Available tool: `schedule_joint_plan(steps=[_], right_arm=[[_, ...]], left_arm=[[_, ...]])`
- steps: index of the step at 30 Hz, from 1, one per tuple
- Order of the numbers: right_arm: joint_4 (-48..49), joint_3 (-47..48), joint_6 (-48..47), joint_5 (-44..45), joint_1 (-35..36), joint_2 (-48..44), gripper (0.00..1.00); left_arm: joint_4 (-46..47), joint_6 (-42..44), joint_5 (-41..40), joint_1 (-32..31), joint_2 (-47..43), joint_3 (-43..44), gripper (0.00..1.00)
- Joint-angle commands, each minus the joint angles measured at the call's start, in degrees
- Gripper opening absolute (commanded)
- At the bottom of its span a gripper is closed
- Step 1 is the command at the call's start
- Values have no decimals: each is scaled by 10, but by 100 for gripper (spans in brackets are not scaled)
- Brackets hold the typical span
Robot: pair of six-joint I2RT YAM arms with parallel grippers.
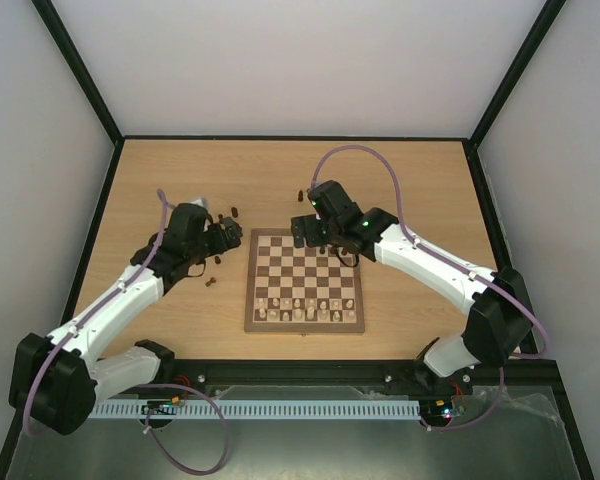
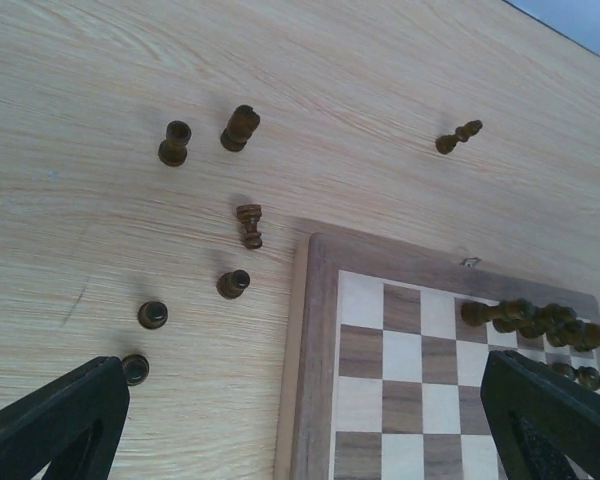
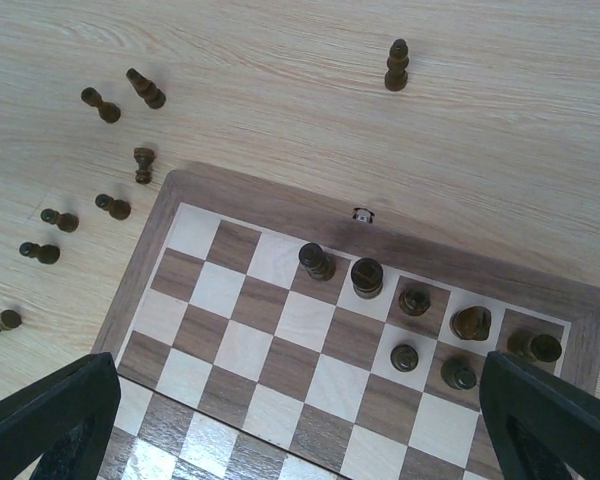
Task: Set up the chess pieces on the board
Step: Pick up the chess piece at the center of the board.
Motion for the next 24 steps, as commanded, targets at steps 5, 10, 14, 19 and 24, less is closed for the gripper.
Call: schedule_joint_plan(steps=[5,10,14,19,24], right_arm=[[2,42,-3,36,-13,32,100],[-15,150,-6,11,-55,160,95],[-71,285,-34,15,-69,278,88],[-102,385,-44,26,-90,371,78],[-78,400,-53,26,-100,418,71]], left_arm=[[-15,-16,-29,-12,-82,-28,99],[-7,-8,1,-13,-107,-49,99],[-3,4,19,-14,-122,-62,100],[2,8,30,-14,-141,-79,99],[11,10,45,-14,-142,-91,100]])
